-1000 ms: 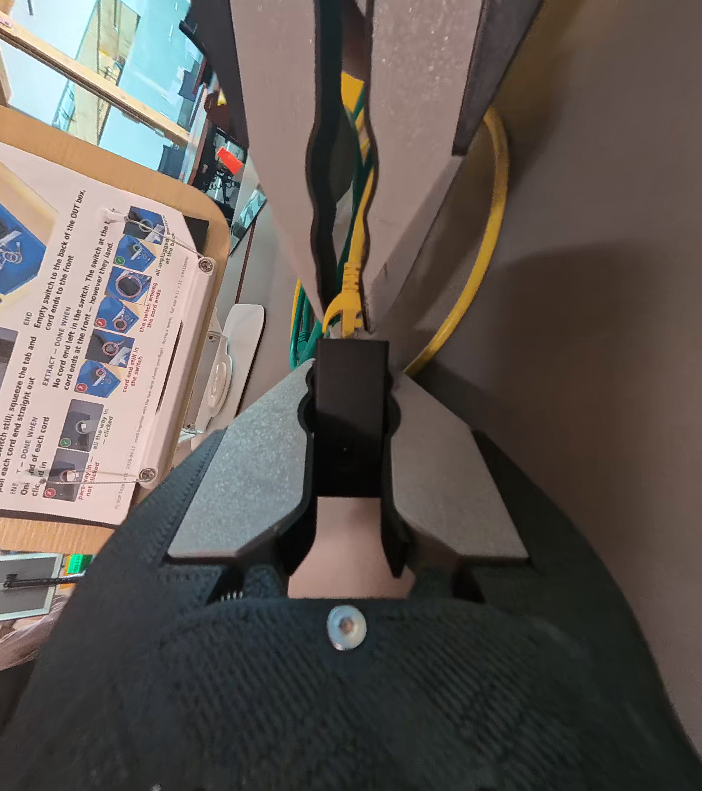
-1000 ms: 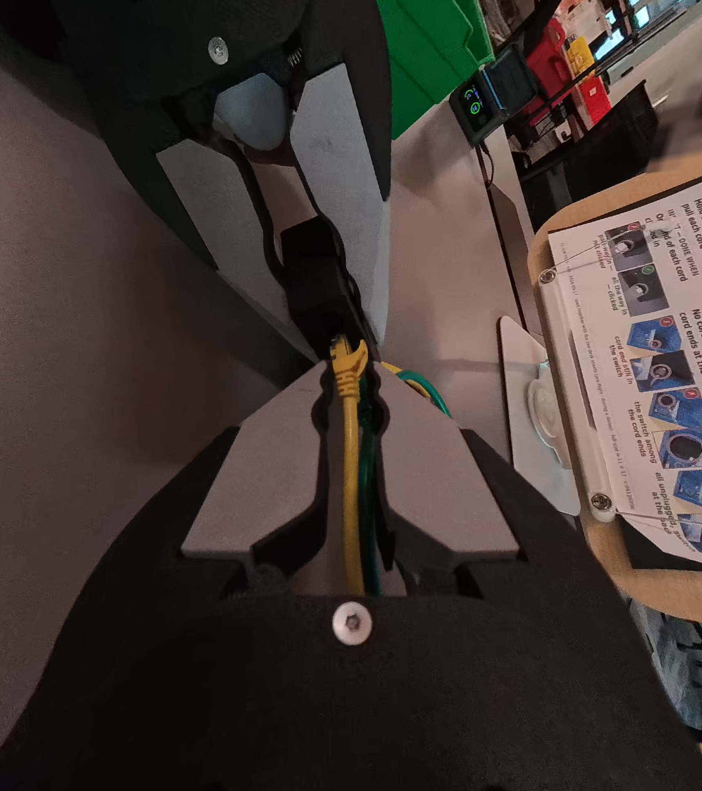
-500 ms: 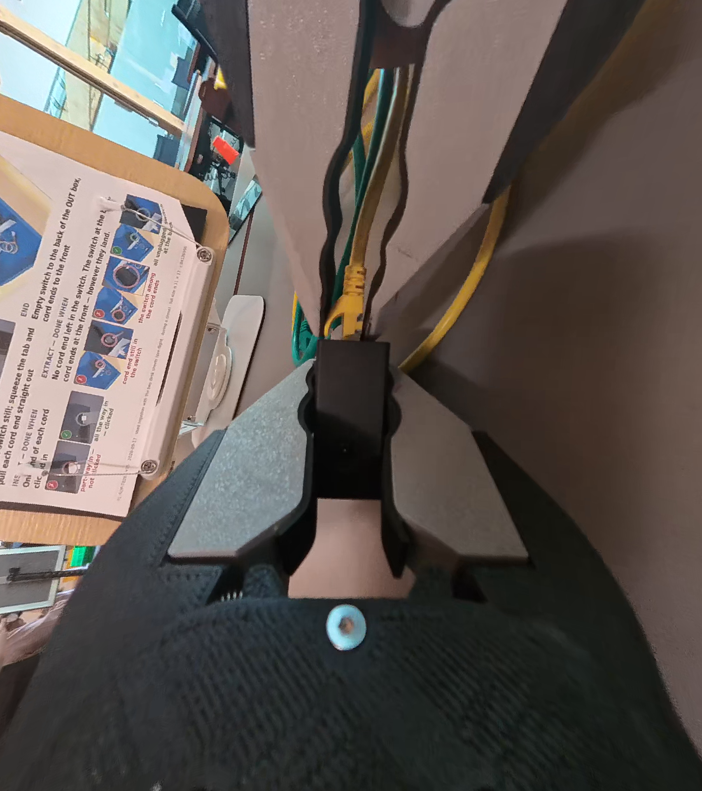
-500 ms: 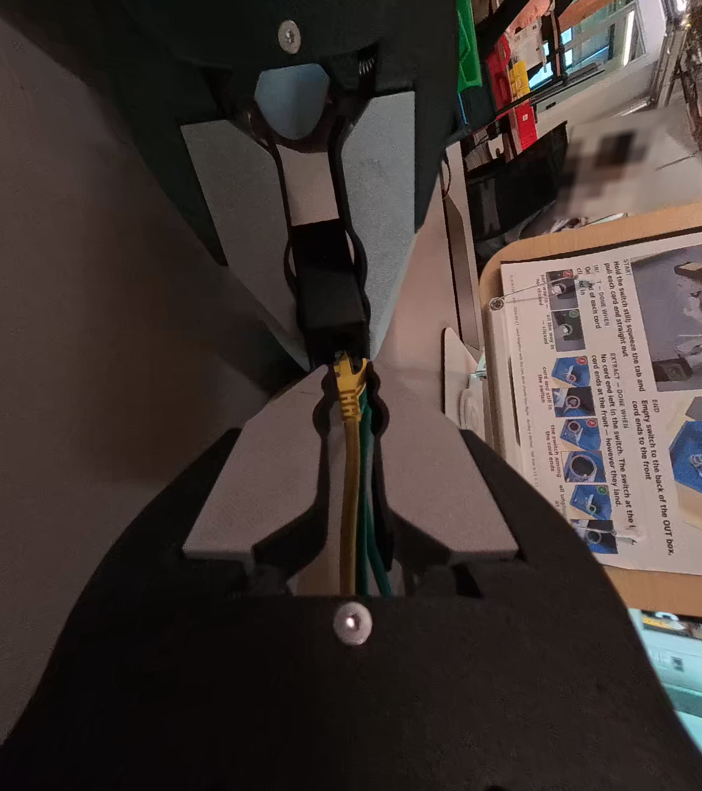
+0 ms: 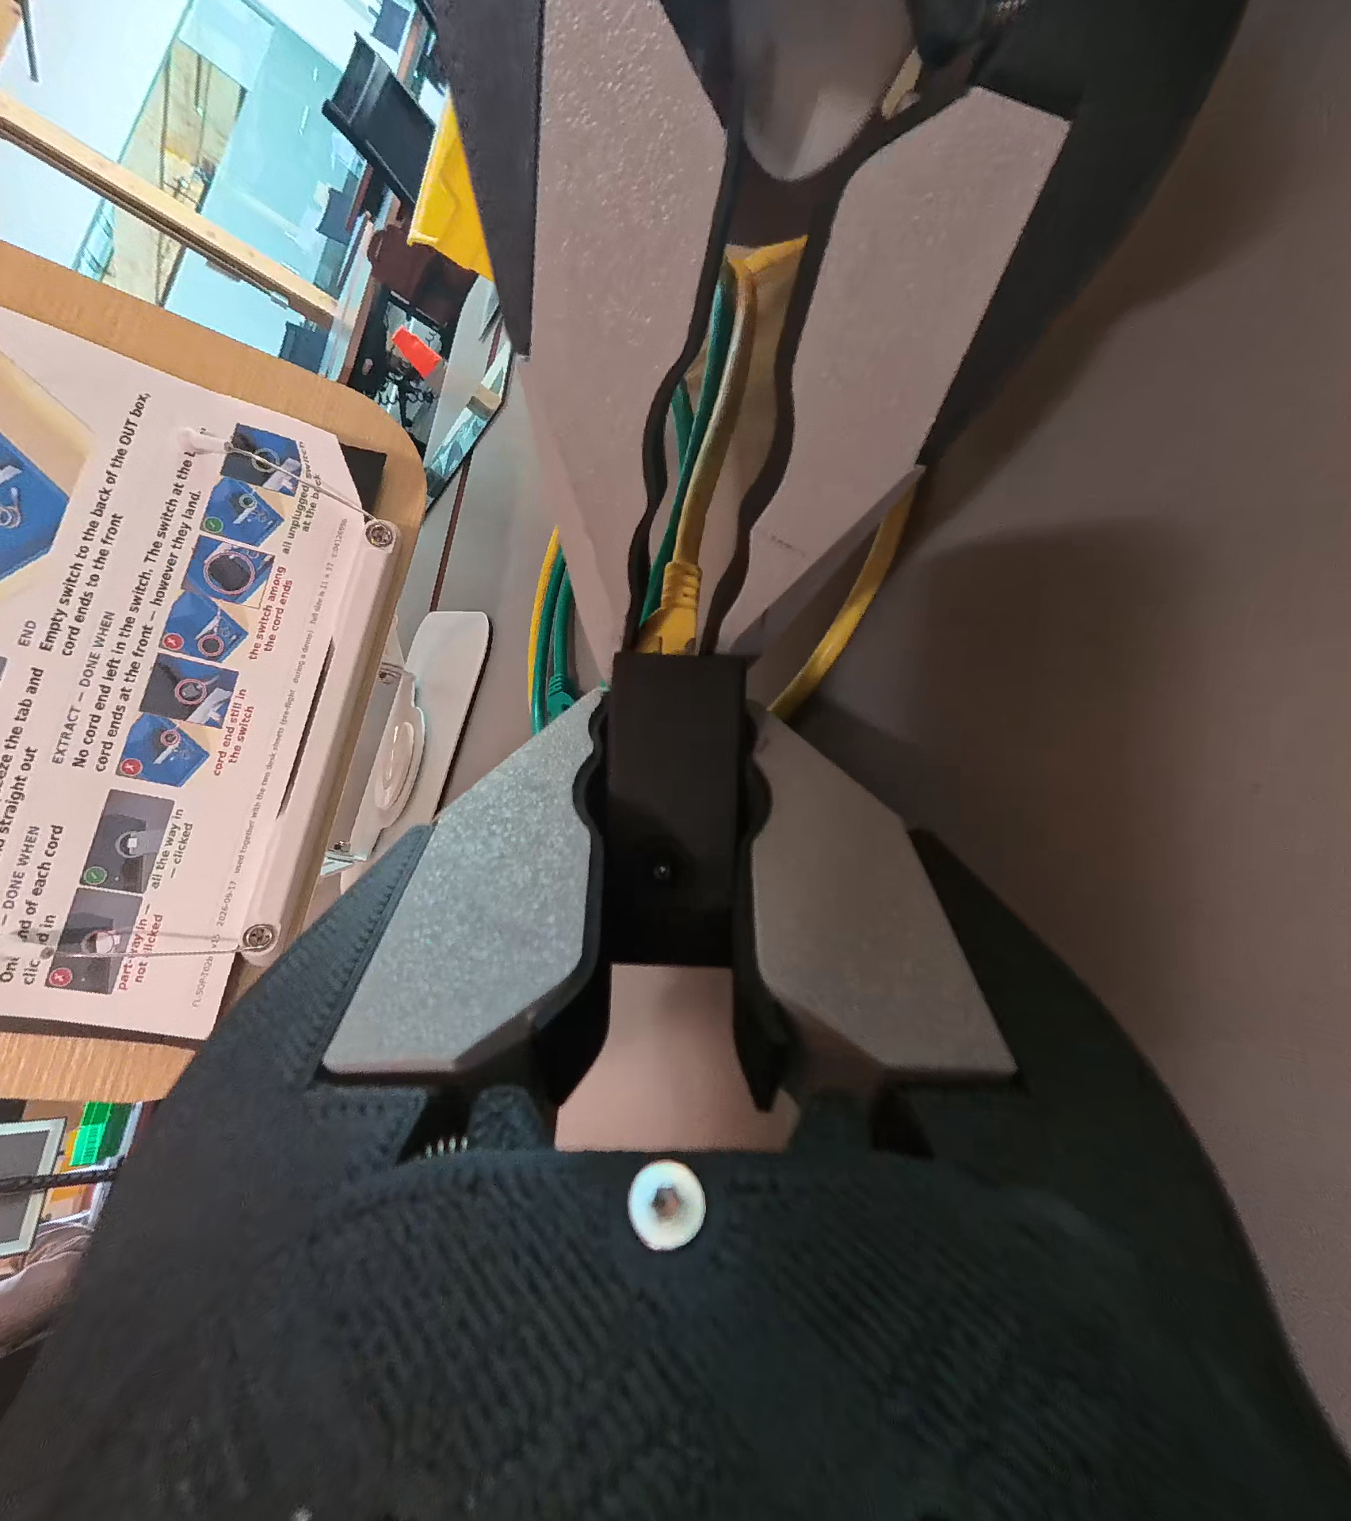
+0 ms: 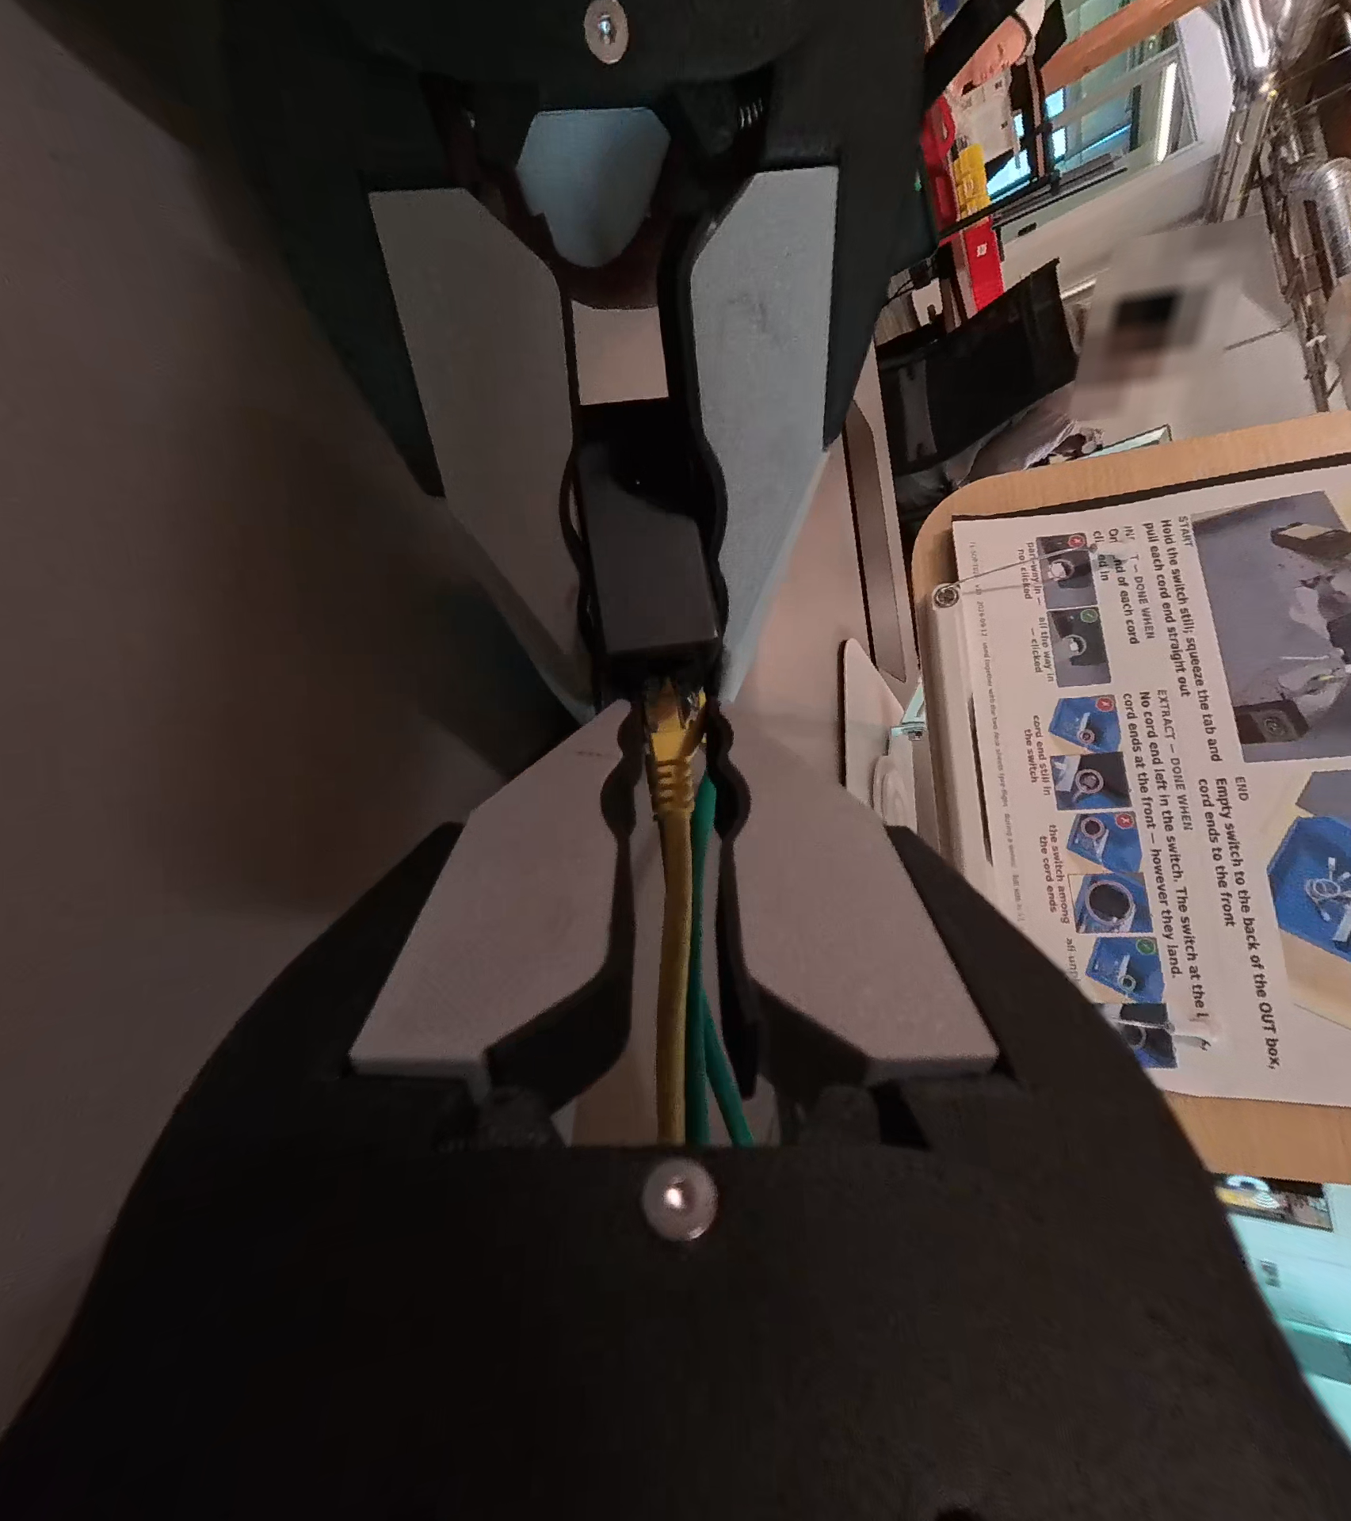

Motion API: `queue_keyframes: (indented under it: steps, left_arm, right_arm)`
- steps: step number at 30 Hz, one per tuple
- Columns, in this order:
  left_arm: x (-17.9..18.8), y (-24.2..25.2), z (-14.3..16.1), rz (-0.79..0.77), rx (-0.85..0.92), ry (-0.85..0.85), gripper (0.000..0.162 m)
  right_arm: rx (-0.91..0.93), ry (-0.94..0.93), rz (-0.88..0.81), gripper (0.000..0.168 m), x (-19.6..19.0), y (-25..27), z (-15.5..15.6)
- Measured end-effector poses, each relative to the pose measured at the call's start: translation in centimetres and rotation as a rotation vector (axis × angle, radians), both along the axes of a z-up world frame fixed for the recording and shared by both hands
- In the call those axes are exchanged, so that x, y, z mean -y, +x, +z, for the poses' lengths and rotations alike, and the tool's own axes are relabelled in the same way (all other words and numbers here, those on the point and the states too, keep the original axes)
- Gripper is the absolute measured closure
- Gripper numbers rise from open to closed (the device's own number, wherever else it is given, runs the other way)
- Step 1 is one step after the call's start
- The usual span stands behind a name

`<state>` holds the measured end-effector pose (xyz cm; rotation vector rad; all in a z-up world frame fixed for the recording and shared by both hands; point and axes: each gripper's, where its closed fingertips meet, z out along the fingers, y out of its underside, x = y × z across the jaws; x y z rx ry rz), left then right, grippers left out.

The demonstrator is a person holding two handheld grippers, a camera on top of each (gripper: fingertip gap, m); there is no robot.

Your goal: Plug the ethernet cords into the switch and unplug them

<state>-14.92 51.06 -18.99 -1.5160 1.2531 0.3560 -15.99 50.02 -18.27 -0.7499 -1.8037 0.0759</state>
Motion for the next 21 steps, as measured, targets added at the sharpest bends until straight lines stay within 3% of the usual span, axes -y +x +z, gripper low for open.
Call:
queue_keyframes:
  steps: [4,15,21]
  left_arm:
    - [0.1,0.05,0.0,-0.032,0.003,0.01,0.135]
    - [0.25,0.56,-0.37,-0.061,-0.014,0.047,0.134]
    - [0.14,0.54,-0.61,-0.062,-0.142,0.07,0.134]
  right_arm:
    - [0.002,-0.067,-0.012,0.158,0.11,0.02,-0.1]
    - [0.051,0.023,0.017,0.159,0.46,0.42,-0.52]
    - [0.118,0.043,0.03,0.159,0.54,0.73,-1.01]
